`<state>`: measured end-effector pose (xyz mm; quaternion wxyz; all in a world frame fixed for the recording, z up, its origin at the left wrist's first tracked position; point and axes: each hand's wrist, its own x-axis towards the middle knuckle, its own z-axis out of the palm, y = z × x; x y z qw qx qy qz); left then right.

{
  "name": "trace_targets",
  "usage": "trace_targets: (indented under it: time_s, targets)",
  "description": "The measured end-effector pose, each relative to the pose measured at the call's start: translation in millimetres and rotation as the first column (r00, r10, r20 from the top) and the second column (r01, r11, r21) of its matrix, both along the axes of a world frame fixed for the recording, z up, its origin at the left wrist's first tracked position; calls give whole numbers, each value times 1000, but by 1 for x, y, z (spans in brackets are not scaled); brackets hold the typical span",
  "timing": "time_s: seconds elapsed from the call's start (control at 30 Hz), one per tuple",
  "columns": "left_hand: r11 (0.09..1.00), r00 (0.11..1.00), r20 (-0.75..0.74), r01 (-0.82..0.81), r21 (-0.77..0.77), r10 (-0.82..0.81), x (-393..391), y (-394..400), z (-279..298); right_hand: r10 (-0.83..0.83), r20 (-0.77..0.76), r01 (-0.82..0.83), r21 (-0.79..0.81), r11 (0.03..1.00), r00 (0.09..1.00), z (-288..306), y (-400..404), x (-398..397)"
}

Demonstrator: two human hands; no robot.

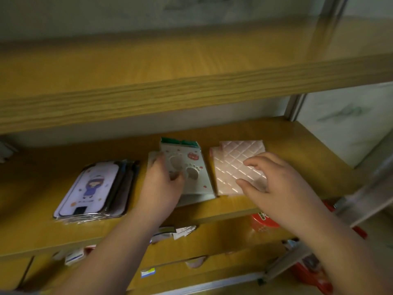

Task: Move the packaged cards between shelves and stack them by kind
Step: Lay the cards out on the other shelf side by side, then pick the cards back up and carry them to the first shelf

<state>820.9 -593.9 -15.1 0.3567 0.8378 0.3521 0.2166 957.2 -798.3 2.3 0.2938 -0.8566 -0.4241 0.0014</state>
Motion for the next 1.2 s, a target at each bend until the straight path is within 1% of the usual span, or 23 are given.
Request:
trace_targets:
  time_s: [0.07, 0.17, 0.3, 0.43, 0.53, 0.7, 0.8, 0.9, 1.03, 1.2]
  targets:
    - [995, 996, -83, -7, 104, 16, 4, -5, -2, 16, 7, -16, 5, 1000, 1000, 1, -6, 5]
    - [972, 979, -201, 33, 233, 15, 3, -7, -2, 40, 12, -40, -3, 999, 999, 0, -9, 10]
    - [961, 980, -196, 23, 277, 33, -11, -12, -3, 81, 12, -80, -31, 996, 997, -3, -1, 12]
    - [923, 971, -229, 22, 384, 72, -32, -13, 0, 138, -11, -138, 13, 990, 990, -8, 14, 9]
    - [896, 970, -225, 21, 443, 88, -49, -13, 5, 176, -11, -175, 38, 984, 984, -14, 29, 1]
    - [895, 971, -202, -26, 445, 128, -85, -10, 13, 292, -47, -287, 88, 954, 955, -21, 58, -27]
    - [879, 968, -187, -60, 473, 166, -108, -3, 20, 331, -50, -326, 81, 942, 942, -18, 72, -46]
    - [871, 967, -165, -91, 483, 192, -133, 6, 25, 341, -8, -340, 61, 938, 940, -10, 85, -65]
    - [852, 963, -131, -139, 505, 235, -173, 21, 28, 309, 63, -312, 56, 948, 949, 4, 101, -93]
    - [833, 952, -79, -217, 508, 297, -246, 47, 28, 330, 101, -336, 59, 940, 939, 10, 129, -163]
